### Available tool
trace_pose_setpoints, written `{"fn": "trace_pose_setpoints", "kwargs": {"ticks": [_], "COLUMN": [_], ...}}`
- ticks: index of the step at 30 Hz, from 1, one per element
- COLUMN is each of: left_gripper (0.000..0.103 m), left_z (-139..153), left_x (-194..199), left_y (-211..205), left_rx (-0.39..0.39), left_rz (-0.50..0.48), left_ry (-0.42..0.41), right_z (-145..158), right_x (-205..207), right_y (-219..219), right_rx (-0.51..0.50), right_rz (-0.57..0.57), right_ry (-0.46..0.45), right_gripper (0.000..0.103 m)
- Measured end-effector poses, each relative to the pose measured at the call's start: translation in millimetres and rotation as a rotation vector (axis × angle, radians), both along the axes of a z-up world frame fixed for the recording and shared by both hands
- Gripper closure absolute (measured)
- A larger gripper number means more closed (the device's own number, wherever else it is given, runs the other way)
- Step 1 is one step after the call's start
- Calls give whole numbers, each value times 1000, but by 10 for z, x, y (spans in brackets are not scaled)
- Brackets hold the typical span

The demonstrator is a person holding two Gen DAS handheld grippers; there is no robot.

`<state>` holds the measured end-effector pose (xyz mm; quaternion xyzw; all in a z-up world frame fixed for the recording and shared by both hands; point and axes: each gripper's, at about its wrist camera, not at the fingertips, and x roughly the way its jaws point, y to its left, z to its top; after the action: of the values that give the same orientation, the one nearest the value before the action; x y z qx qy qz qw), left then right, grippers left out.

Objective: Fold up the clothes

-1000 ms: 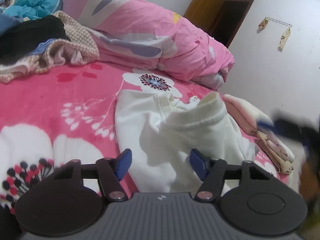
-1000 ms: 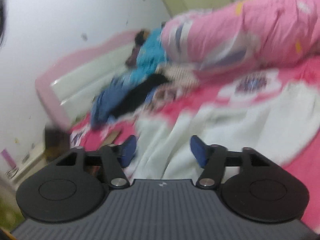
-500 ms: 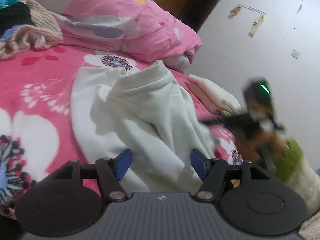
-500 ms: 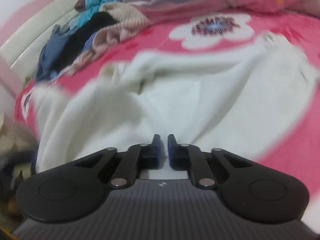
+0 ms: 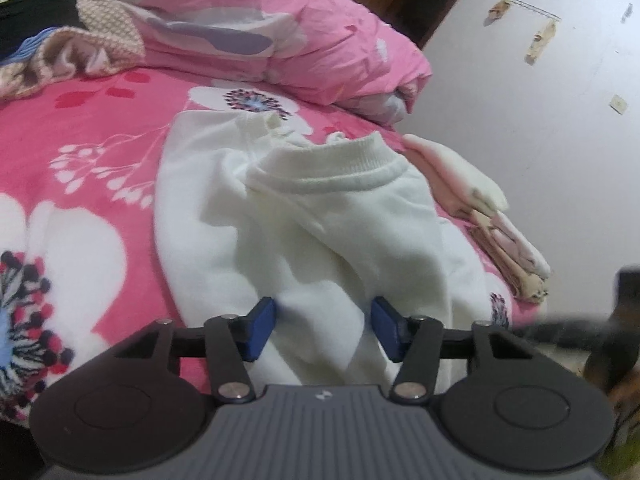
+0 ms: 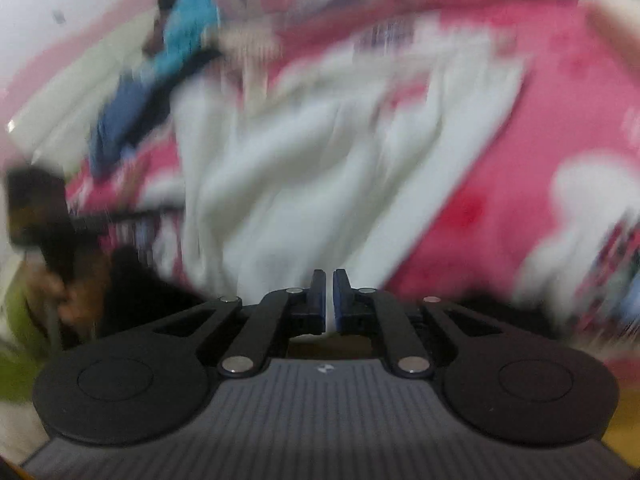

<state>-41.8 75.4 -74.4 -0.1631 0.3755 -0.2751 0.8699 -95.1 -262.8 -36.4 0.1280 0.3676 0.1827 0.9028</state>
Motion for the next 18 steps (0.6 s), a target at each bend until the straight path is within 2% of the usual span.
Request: {"fn": "trace_pose_setpoints", "kwargs": {"ticks": [3,5,6,8,10,13,16,18], "left_gripper": [56,57,57,57,57,58,56,53], "left_z": [-15,-18,-17,-6,5,6,-12,-19], "left_x": [-13,-17,-25,-43,-62,-102,-153,-195], "left_y": [45,55,58,78,103,175,274,313], "left_rx": [-13,-17,-19,-21,-21,-49,-127,-160], "left_rz": [32,49,56,65,71,77,60,32], "left_ry": [18,28,32,38,35,24,3,-7], "right_z": [349,394,357,194,-72,-460,-586,-643], "right_x": [265,543,689,987,1245,1314,1020,818], "right_y": [-72,-44,-38,-52,-119,-215,-182,-176], "right_rx": [50,93,122,195,293,480,580,628], "right_rz": [17,41,49,60,48,93,192,216], "right_ry": [-139,-177,-168,-106,17,178,176,165], "right_gripper": [98,95,92,92,89,89,89,89]}}
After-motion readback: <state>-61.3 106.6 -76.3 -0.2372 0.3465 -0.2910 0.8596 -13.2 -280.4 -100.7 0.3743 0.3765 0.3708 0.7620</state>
